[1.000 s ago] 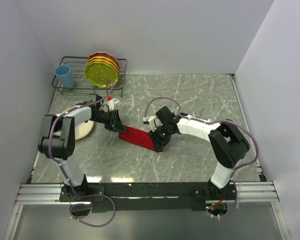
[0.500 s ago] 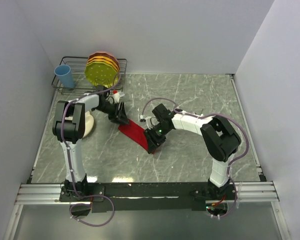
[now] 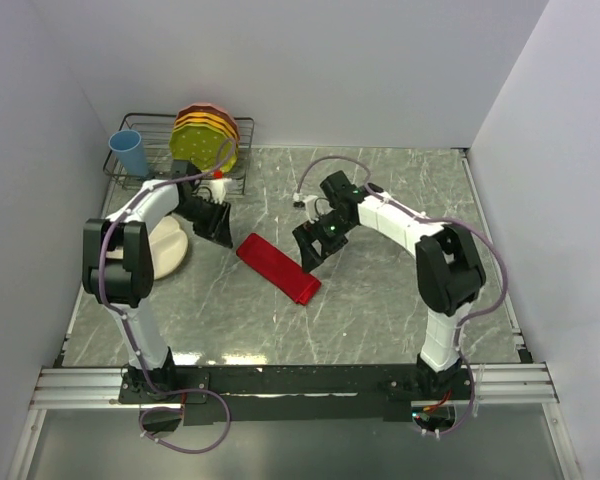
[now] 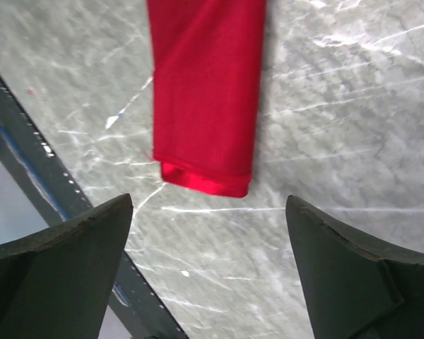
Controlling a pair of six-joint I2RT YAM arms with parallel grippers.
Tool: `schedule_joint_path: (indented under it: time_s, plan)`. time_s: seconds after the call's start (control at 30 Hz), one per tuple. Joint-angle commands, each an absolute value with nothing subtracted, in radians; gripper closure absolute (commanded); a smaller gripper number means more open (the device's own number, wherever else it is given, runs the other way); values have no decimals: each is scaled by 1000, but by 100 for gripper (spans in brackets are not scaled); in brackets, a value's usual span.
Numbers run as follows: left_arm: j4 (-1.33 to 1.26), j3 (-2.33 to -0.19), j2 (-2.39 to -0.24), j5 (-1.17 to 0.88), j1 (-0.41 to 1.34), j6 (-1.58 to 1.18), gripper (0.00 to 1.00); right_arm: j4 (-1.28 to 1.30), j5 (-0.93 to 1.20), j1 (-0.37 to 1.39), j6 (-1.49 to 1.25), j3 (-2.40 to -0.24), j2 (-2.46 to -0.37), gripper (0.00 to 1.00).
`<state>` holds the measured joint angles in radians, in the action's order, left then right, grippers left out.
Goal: Fold the napkin into a case and place the utensils inside
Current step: Rotate the smaller rectangle-folded napkin at the center of the board.
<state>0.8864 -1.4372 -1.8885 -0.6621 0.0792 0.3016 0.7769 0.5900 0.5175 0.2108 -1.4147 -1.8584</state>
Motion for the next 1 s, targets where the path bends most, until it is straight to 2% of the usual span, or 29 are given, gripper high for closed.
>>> schedule_joint_path:
  time_s: [0.0, 0.23, 0.63, 0.8, 0.97]
  plan:
    - [920, -1393, -1879, -543, 141, 371, 62, 868, 561, 526, 268, -1485, -1943, 1]
    - [847, -1390, -1971, -491, 242, 311, 61, 871, 624, 541, 276, -1437, -1979, 1]
    - [796, -1549, -2109, -515, 370, 305, 57, 813, 739, 684, 244, -1272, -1927, 5]
    - [819, -1583, -2109, -560, 376, 319, 53, 796, 759, 722, 241, -1249, -1901, 3]
    - [824, -1669, -2056, -591, 287, 264, 52, 834, 752, 677, 242, -1230, -1810, 1]
